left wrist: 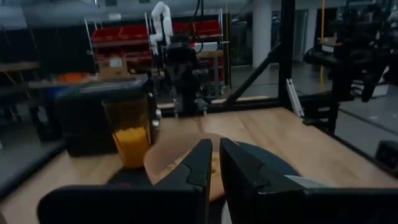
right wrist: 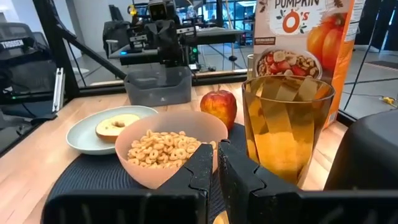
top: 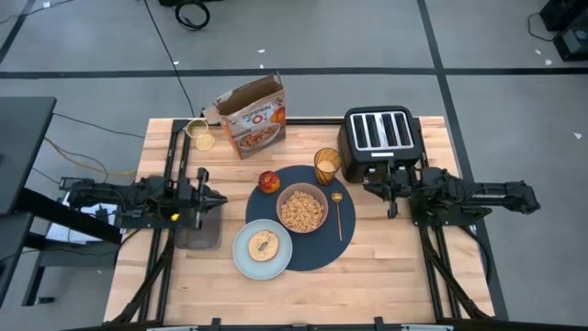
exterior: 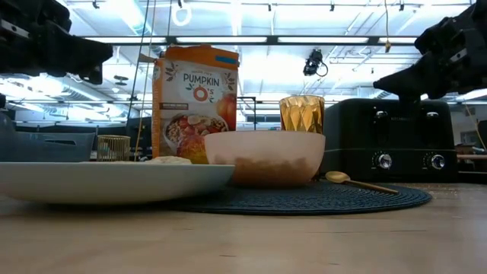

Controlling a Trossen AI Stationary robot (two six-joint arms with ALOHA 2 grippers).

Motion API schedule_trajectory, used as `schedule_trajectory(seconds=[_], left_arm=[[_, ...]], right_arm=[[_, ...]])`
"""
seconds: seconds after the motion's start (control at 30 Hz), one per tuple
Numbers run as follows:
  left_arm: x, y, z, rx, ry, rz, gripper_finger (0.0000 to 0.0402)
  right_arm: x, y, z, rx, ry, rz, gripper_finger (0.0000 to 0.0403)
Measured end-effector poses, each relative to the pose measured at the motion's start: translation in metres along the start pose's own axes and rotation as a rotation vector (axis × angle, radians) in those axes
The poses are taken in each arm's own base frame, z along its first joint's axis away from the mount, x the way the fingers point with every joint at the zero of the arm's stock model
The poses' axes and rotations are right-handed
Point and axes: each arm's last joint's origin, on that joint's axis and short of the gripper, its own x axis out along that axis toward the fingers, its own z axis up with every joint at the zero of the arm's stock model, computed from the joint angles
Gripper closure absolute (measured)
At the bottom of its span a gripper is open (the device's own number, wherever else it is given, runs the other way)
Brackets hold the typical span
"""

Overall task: Arrange a breakfast setting
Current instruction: Return to Home Position

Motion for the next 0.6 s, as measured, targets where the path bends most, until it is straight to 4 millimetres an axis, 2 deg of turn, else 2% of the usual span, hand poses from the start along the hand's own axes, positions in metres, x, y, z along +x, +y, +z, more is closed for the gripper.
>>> schedule_trajectory(seconds=[0.6], left_arm=[[0.0, 0.0, -0.0002, -0.045, 0.001, 0.0, 0.0361]], right_arm=[[0.0, 0.0, 0.0005, -0.001, -0.005, -0.001, 0.0368]])
